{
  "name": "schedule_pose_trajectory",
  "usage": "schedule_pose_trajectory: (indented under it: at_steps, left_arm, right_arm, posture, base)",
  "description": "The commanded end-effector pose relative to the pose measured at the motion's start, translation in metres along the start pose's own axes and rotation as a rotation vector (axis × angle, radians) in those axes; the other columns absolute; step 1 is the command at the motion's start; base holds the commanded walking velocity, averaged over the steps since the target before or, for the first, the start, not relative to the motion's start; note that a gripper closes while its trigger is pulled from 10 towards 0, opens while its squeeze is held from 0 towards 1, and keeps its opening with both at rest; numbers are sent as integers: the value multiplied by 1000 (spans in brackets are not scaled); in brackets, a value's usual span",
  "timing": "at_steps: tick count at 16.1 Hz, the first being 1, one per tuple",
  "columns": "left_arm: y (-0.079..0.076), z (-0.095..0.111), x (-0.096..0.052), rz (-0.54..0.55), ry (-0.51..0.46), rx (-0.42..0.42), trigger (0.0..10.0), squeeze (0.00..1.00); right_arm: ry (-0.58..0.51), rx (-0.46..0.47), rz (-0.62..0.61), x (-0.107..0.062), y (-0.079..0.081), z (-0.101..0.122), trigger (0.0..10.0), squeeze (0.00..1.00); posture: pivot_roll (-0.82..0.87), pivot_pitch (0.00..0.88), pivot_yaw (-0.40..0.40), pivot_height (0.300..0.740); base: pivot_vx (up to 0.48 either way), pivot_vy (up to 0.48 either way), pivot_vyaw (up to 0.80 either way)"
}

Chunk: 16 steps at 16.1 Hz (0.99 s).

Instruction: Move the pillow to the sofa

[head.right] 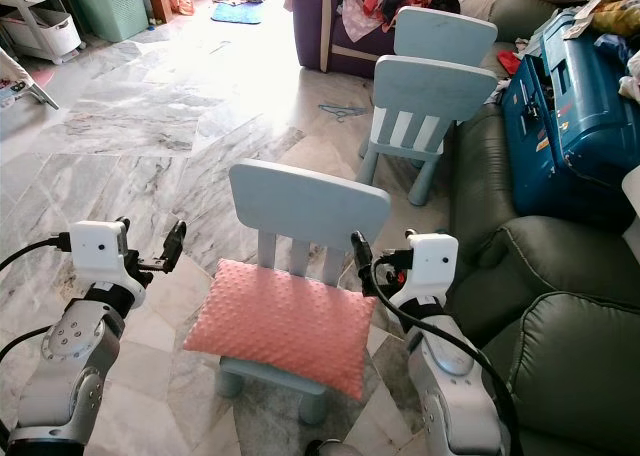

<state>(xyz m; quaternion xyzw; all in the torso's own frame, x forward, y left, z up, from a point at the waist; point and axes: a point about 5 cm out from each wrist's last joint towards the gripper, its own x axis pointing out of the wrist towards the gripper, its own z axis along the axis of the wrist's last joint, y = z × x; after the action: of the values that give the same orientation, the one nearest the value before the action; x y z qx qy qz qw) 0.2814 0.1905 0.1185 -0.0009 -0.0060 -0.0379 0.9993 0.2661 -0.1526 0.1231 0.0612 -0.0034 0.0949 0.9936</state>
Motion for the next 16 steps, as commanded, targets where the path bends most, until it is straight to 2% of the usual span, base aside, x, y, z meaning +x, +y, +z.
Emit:
schedule_pose_trajectory:
  at_steps: [1, 12, 14, 16]
  left_arm:
    - [1, 0, -3, -9, -2, 20, 10000, 0]
    - [2, 1, -18, -20, -62, 78, 10000, 0]
    - [2, 2, -27, -38, -77, 97, 10000, 0]
    - [2, -7, -40, -34, -35, 95, 10000, 0]
  right_arm:
    - [2, 7, -18, -3, -3, 1, 10000, 0]
    - [8, -15, -12, -16, 3, -2, 10000, 0]
    - [12, -42, 4, -23, 5, -3, 10000, 0]
    - [40, -40, -5, -33, 5, -9, 10000, 0]
  posture:
    - [-58, 141, -39, 740]
    - [-61, 174, -38, 740]
    - [-61, 189, -42, 740]
    - [-66, 209, -42, 740]
  base:
    - [0, 0, 0]
    - [0, 0, 0]
    - [0, 0, 0]
    - [0, 0, 0]
